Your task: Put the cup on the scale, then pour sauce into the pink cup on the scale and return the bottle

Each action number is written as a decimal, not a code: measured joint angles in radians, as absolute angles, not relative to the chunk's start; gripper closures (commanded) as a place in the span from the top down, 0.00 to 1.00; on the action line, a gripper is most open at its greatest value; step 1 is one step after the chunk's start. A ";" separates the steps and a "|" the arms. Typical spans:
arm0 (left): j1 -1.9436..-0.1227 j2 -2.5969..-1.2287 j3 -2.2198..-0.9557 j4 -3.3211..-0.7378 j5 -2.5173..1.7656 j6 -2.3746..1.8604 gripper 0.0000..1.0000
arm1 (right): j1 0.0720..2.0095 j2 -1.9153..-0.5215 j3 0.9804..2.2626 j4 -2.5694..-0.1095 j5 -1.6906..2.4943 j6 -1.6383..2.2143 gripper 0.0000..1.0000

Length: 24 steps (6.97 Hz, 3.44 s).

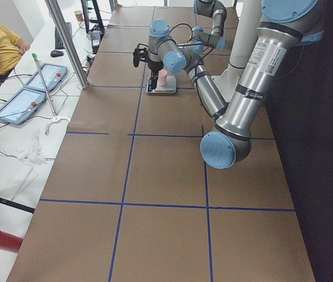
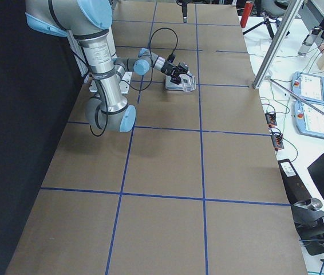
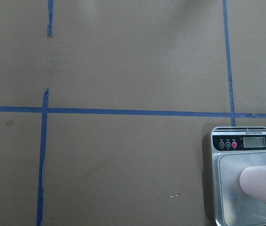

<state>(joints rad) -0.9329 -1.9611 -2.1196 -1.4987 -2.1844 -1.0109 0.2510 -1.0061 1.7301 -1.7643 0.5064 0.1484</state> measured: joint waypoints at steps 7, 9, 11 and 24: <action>-0.932 -1.960 -2.116 -1.499 -2.184 -1.010 1.00 | 0.253 -0.998 1.698 -1.764 0.375 -0.157 0.00; -0.932 -1.960 -2.116 -1.499 -2.184 -1.010 1.00 | 0.254 -0.998 1.699 -1.764 0.344 -0.223 0.00; -0.932 -1.960 -2.115 -1.499 -2.184 -1.011 1.00 | 0.254 -0.999 1.698 -1.764 0.326 -0.254 0.00; -0.928 -1.964 -2.118 -1.499 -2.187 -1.011 1.00 | 0.271 -1.017 1.749 -1.743 0.321 -0.183 0.00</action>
<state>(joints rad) -0.9281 -1.9643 -2.1179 -1.4987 -2.1869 -1.0109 0.2708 -1.0168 1.7494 -1.7428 0.3207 -0.1829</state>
